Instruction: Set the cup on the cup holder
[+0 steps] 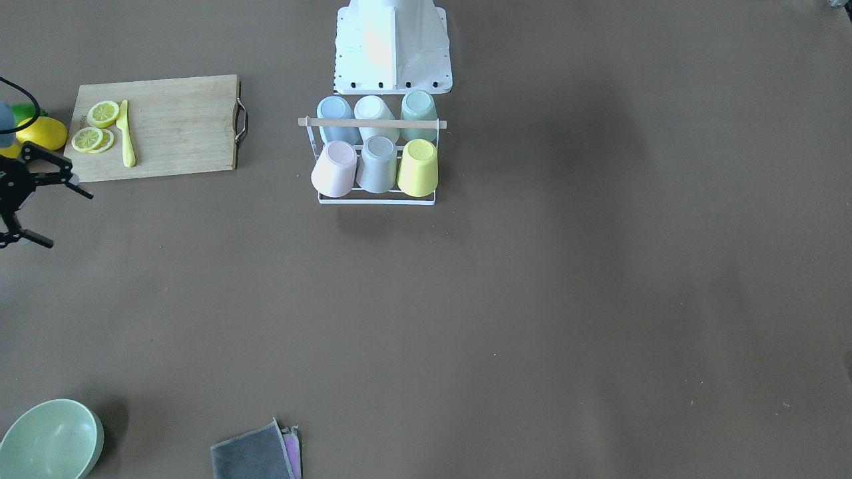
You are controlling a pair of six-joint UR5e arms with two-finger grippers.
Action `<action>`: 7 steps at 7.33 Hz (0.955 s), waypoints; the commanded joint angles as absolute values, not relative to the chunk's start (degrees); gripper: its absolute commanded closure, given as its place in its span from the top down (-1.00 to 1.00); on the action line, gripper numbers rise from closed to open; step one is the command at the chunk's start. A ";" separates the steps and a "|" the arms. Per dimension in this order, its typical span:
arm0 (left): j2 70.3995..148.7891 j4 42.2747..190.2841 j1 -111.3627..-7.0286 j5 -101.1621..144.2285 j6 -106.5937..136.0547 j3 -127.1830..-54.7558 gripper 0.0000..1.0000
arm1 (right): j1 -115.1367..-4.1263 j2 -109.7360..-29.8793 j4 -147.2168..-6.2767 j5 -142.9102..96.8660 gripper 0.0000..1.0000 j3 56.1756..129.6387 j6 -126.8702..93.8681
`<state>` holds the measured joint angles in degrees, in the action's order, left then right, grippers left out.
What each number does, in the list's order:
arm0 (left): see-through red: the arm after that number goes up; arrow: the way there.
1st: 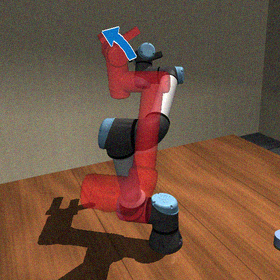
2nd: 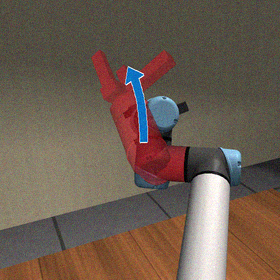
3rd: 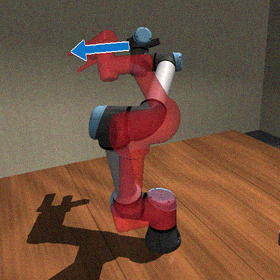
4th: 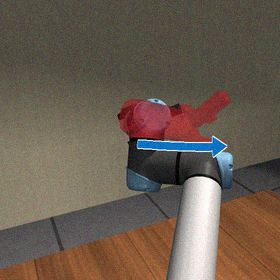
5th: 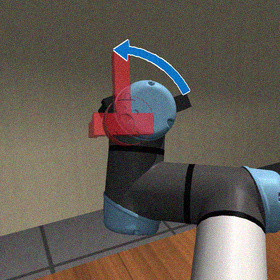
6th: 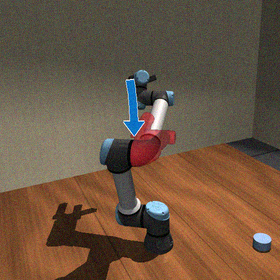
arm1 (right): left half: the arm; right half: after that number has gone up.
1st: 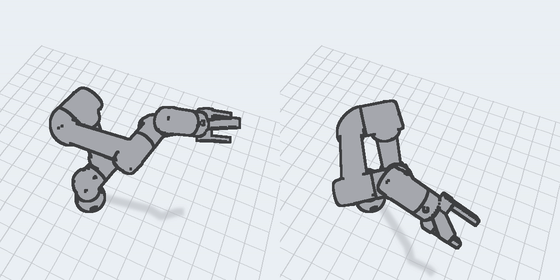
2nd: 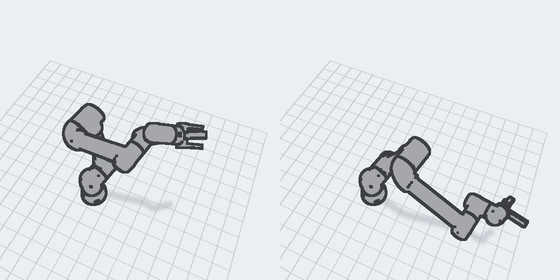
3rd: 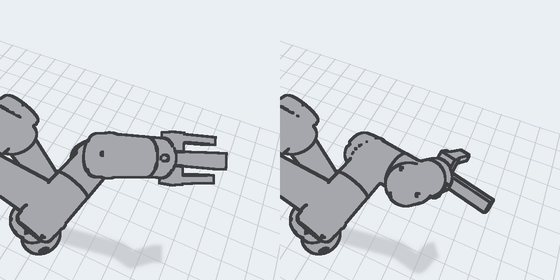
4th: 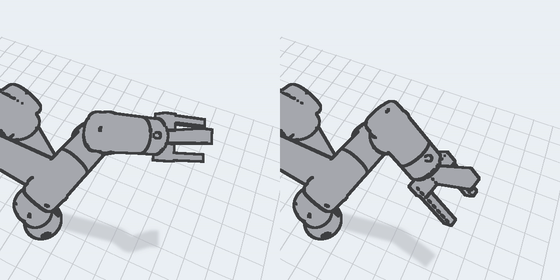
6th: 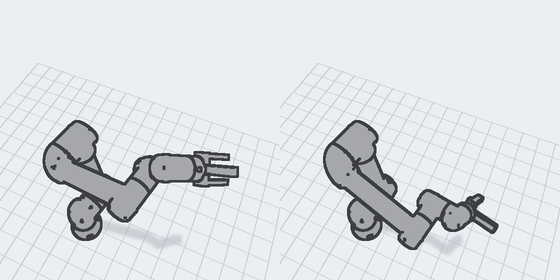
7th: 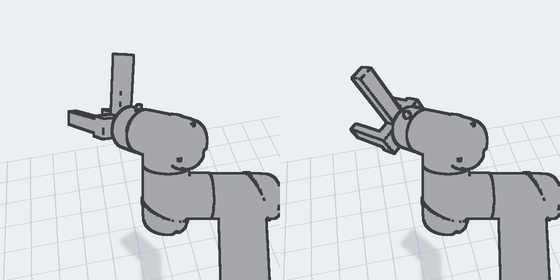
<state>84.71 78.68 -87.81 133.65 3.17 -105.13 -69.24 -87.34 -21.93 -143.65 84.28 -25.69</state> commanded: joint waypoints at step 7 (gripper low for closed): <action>84.03 84.42 -89.91 132.63 -10.55 -102.84 0.98 | -92.61 -89.65 -84.49 -132.21 1.00 85.34 -0.31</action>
<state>84.14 80.77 -89.94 132.53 -10.64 -103.81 -89.16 -89.96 -75.50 -134.27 85.10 -6.52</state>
